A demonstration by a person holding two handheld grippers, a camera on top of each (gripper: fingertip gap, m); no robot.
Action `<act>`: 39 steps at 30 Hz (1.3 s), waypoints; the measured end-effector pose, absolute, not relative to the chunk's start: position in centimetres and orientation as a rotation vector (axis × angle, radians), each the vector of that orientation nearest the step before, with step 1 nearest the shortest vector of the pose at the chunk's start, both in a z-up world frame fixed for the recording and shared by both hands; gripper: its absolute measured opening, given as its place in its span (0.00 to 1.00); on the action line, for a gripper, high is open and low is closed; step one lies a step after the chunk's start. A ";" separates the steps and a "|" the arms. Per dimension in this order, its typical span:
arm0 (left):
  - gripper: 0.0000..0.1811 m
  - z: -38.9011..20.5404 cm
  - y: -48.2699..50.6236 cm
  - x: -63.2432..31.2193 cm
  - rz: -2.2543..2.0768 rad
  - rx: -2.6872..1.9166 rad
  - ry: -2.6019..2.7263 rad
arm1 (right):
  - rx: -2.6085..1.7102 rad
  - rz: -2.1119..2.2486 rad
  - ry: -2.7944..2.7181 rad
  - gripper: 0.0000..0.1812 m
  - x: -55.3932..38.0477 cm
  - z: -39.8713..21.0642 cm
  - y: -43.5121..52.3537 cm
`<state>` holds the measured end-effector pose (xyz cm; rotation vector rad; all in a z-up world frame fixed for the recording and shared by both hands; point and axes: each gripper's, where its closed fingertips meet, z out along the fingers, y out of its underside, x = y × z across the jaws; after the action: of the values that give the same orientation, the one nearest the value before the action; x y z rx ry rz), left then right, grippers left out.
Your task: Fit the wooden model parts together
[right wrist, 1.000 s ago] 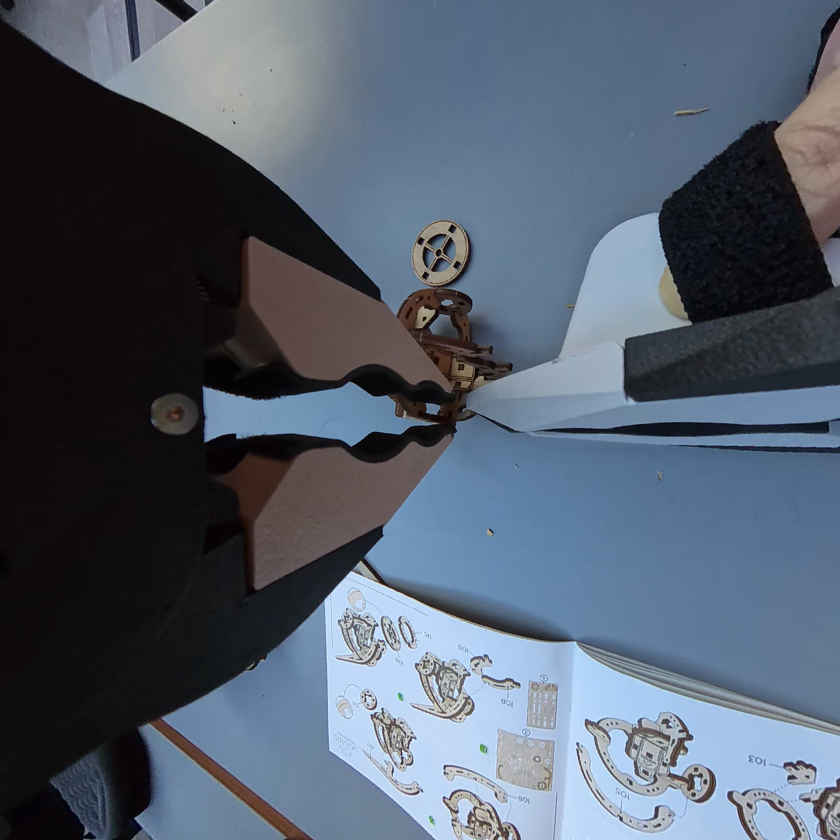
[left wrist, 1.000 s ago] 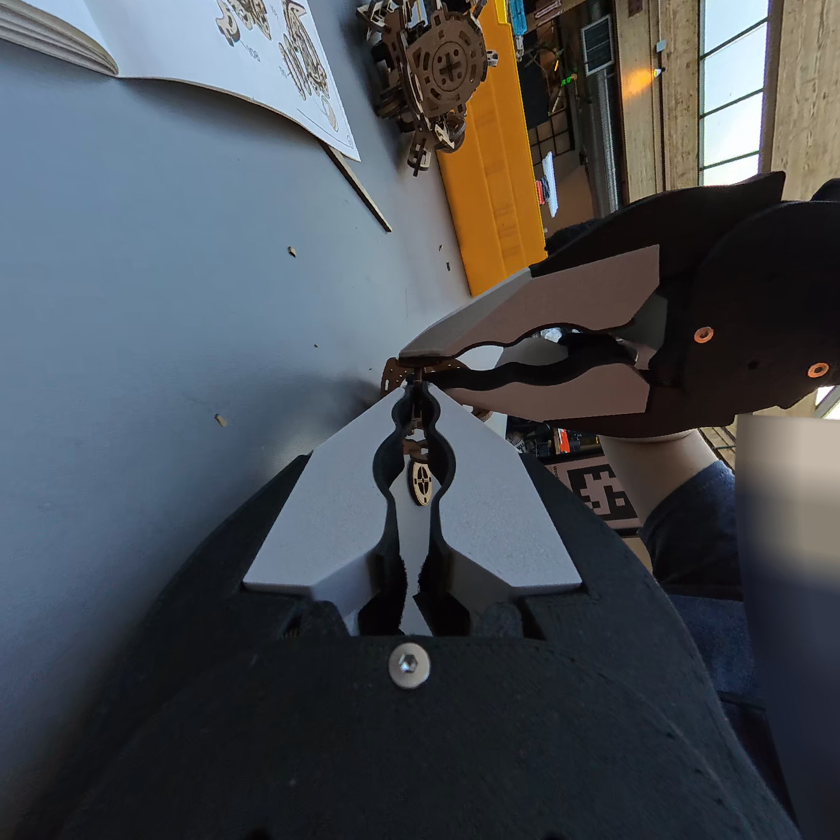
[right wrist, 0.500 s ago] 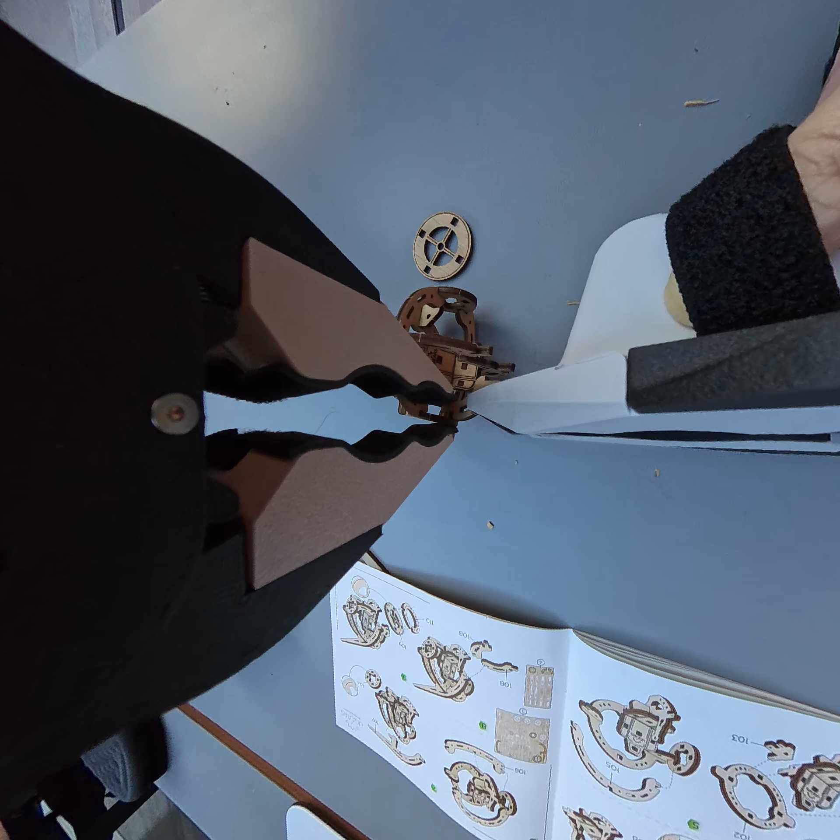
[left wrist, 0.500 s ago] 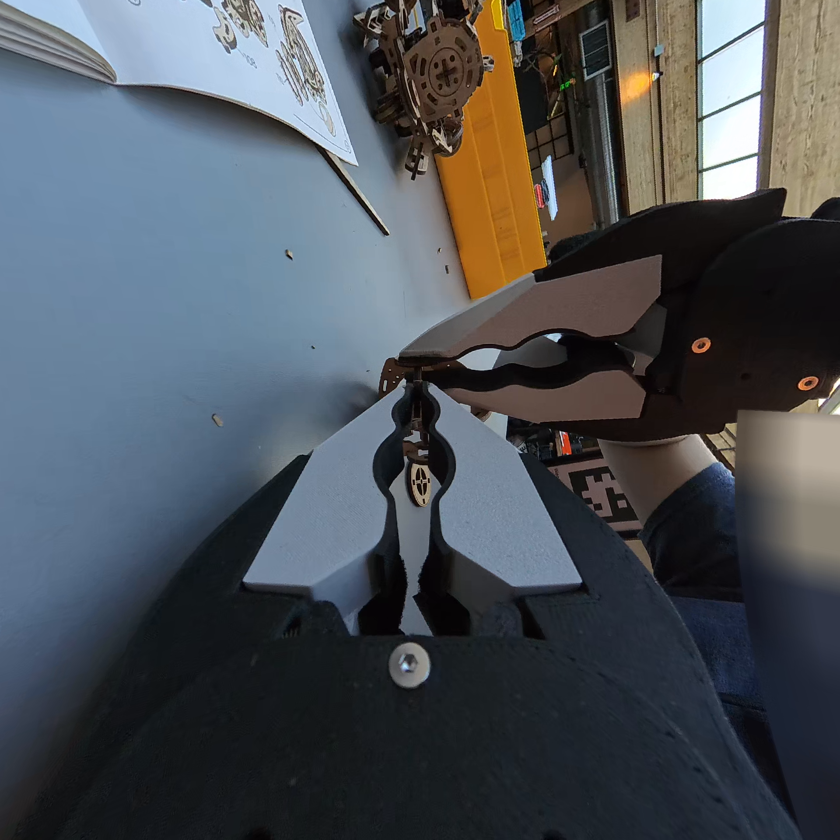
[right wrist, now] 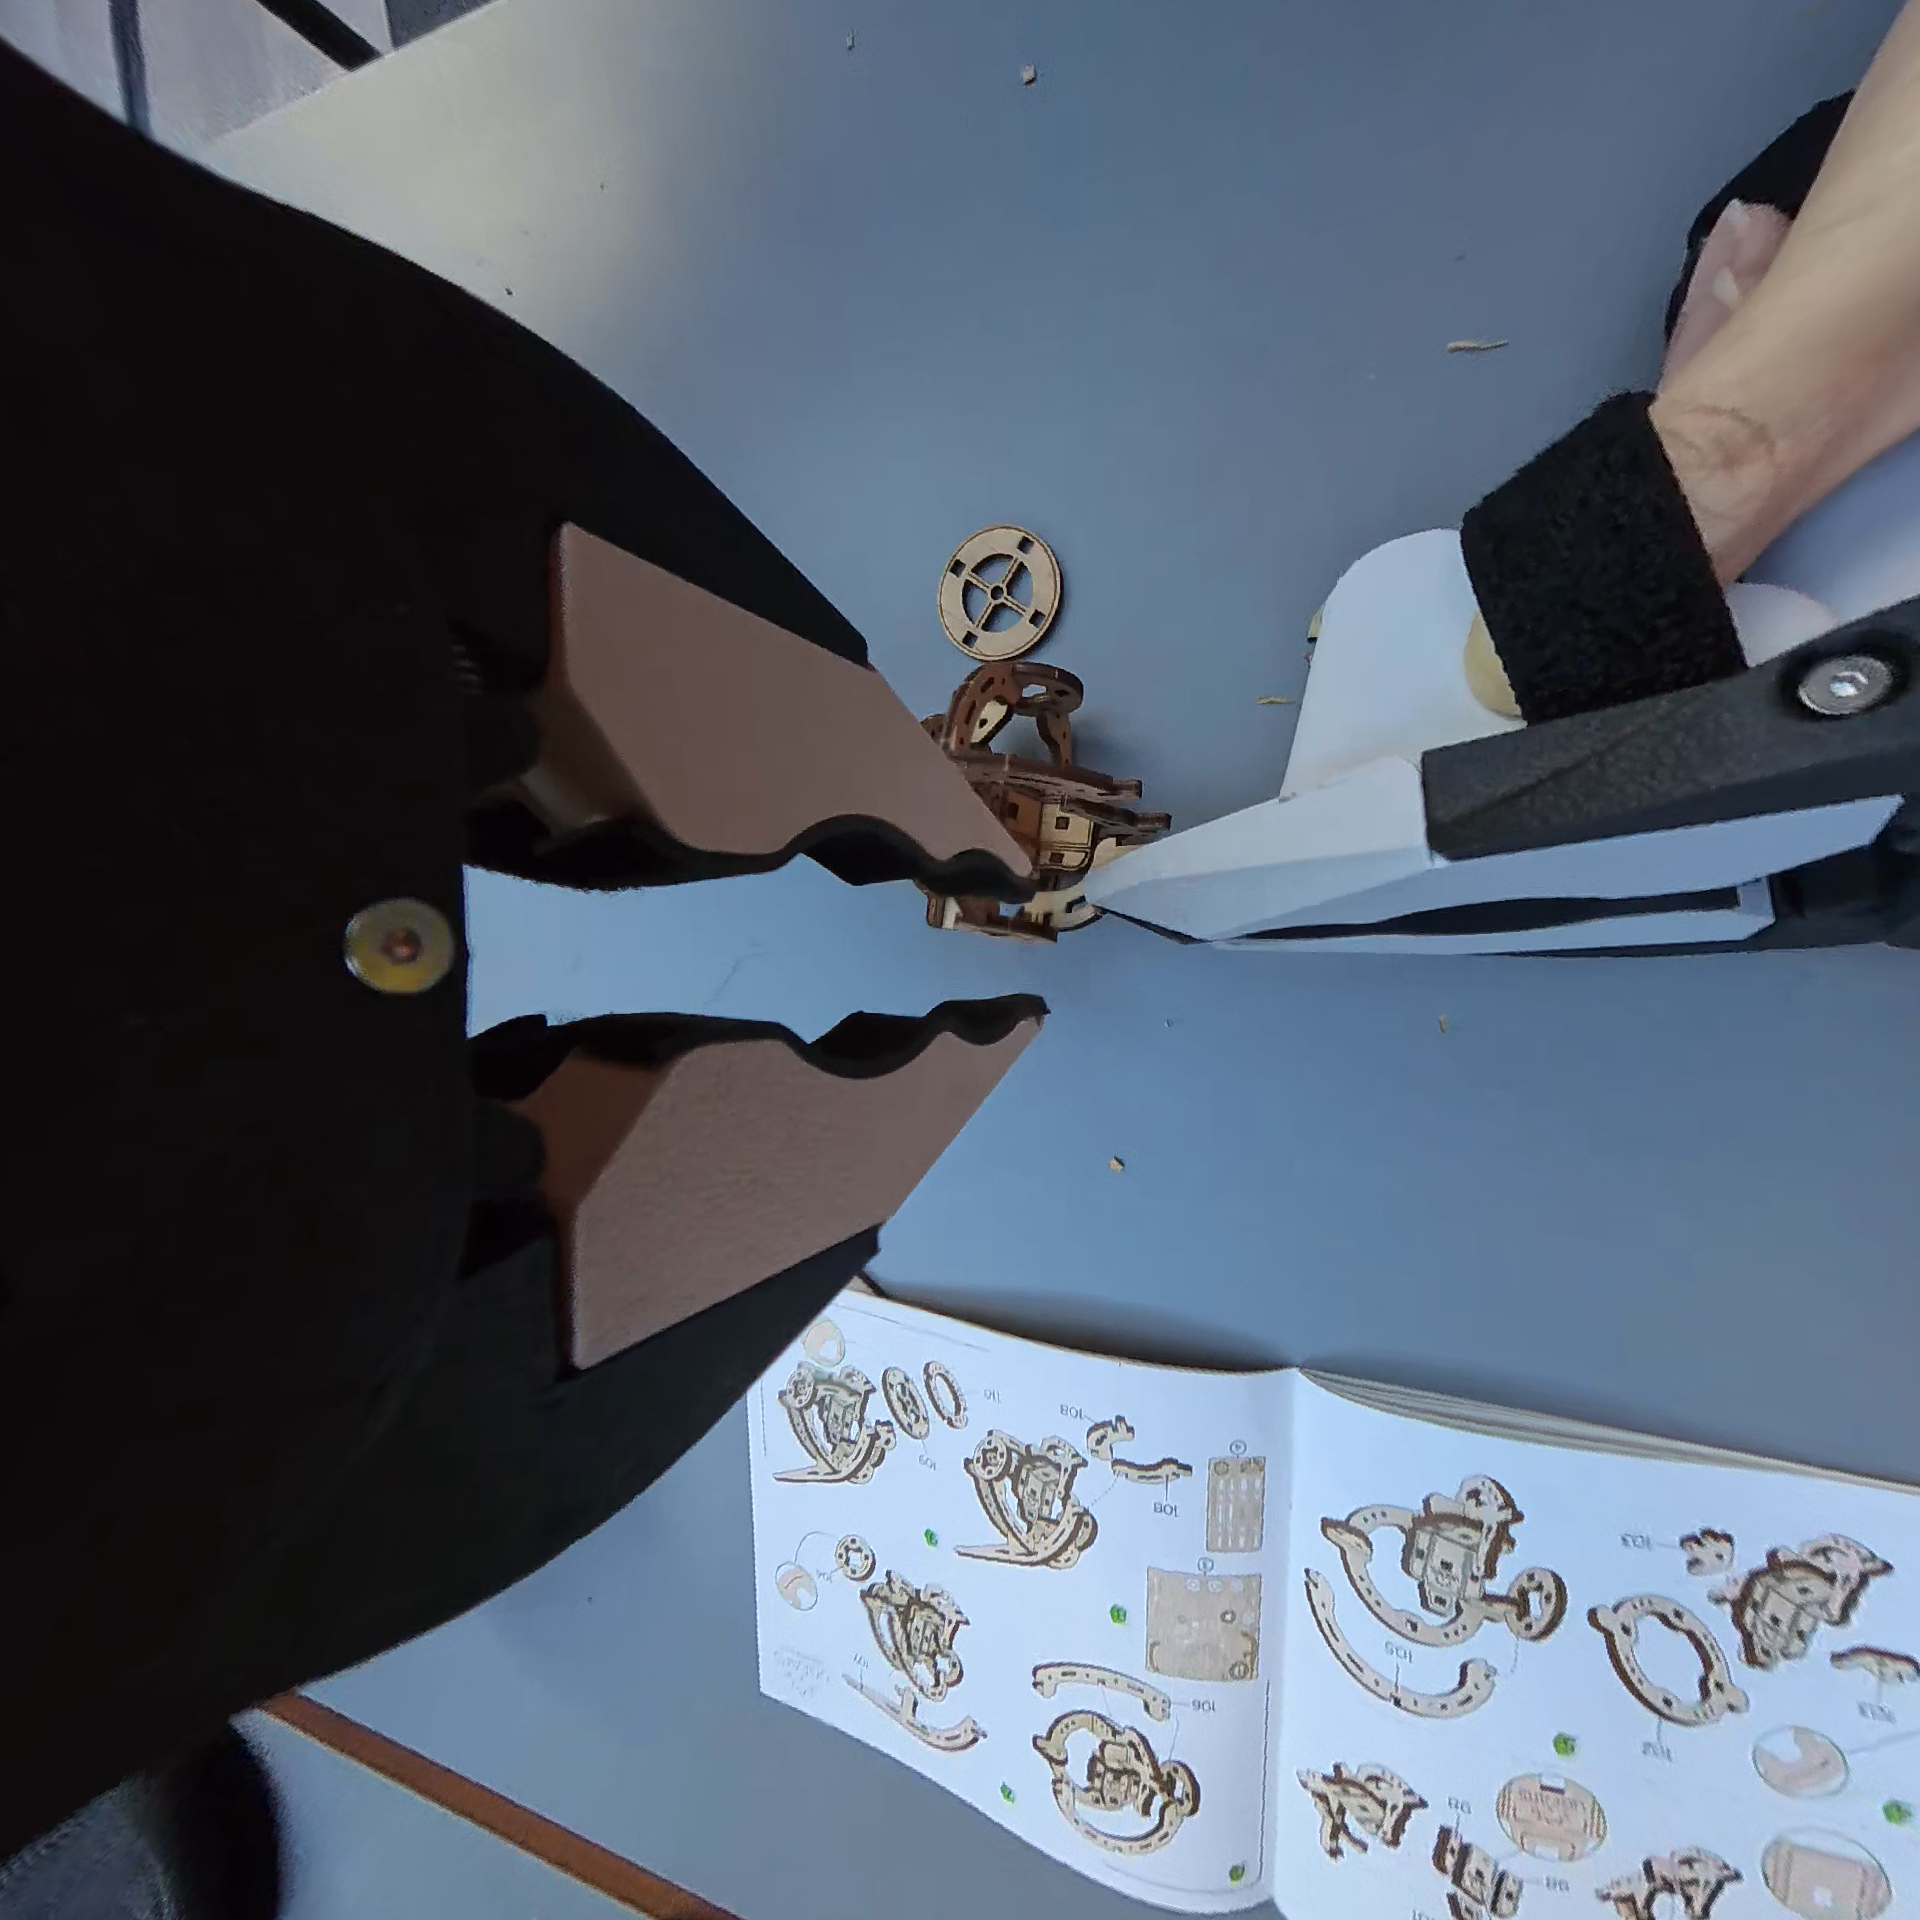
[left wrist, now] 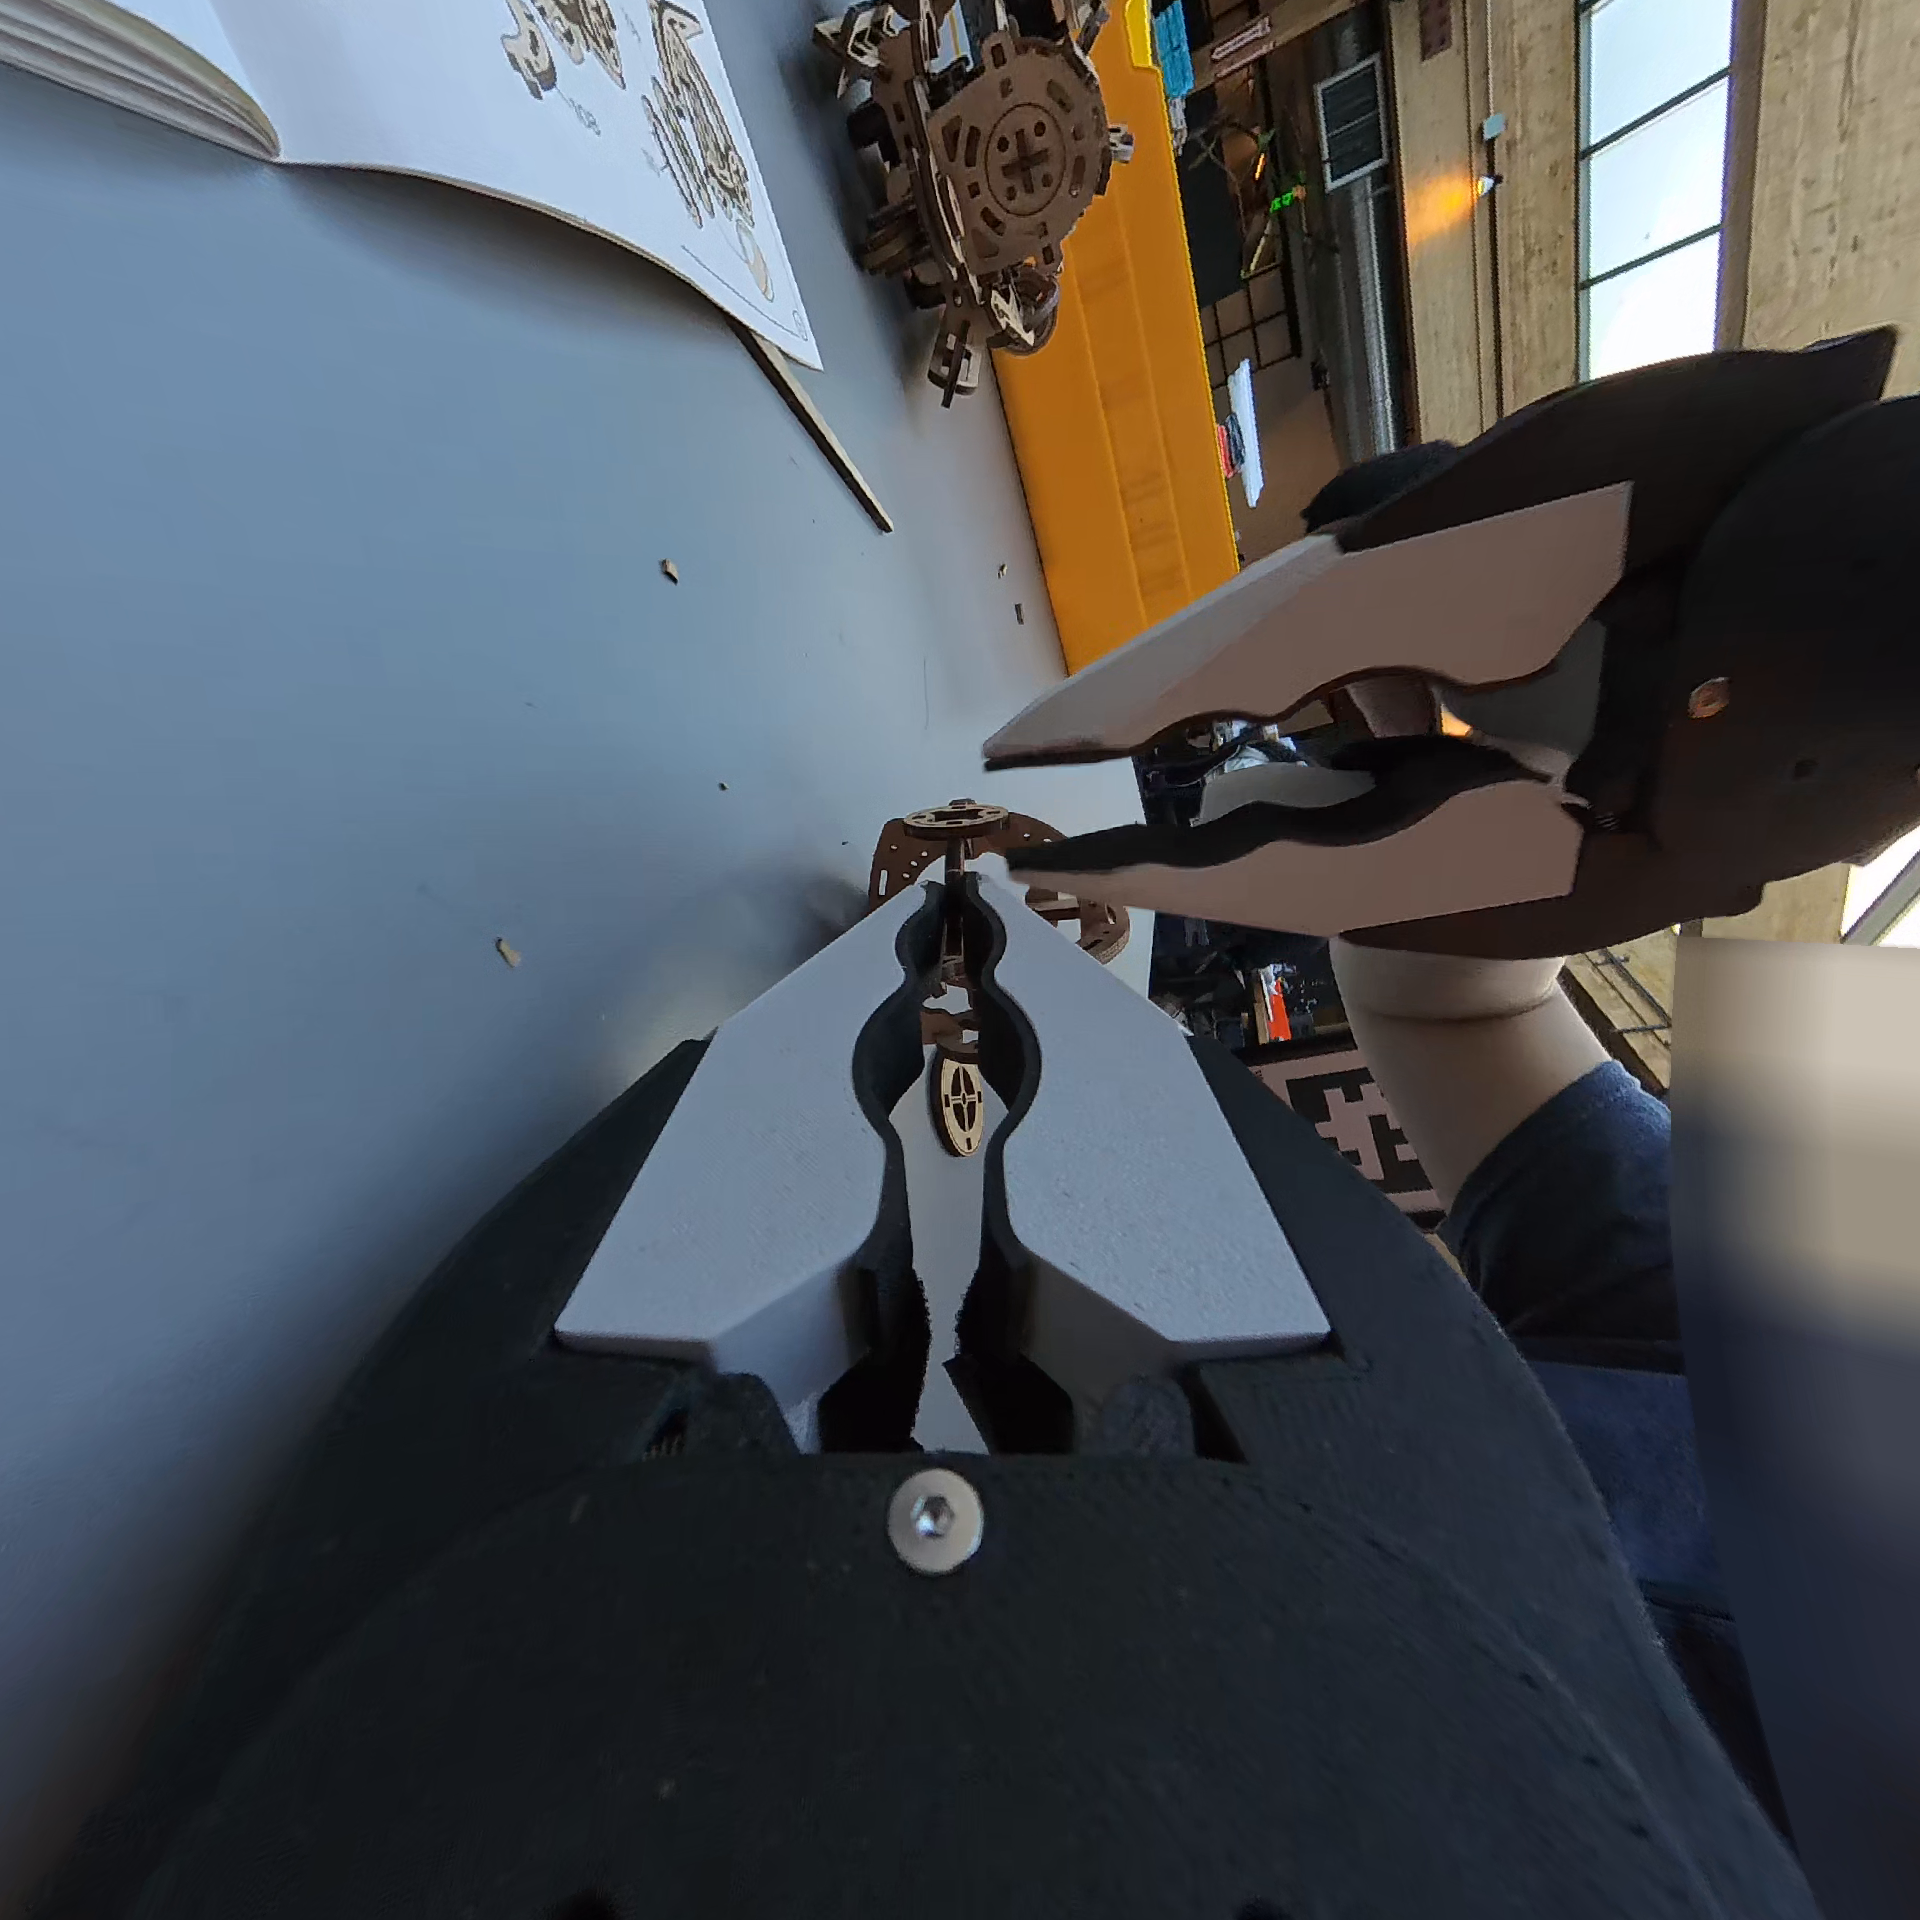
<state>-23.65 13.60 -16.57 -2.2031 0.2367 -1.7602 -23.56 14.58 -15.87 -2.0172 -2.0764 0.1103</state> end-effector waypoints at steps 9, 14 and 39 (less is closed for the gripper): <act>0.00 -16.6 13.7 -23.6 -1.757 -2.202 0.236 | -2.079 0.205 -1.996 0.10 -23.7 -15.4 14.5; 0.00 -16.6 13.7 -23.6 -1.759 -2.201 0.236 | -2.109 0.107 -2.037 0.11 -23.6 -17.1 14.4; 0.00 -16.6 13.8 -23.8 -1.777 -2.196 0.215 | -2.055 0.045 -2.106 0.04 -23.6 -17.8 14.2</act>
<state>-23.76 13.83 -16.60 -2.1964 0.2150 -1.7772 -23.55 14.23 -17.78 -2.0548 -2.1063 0.0447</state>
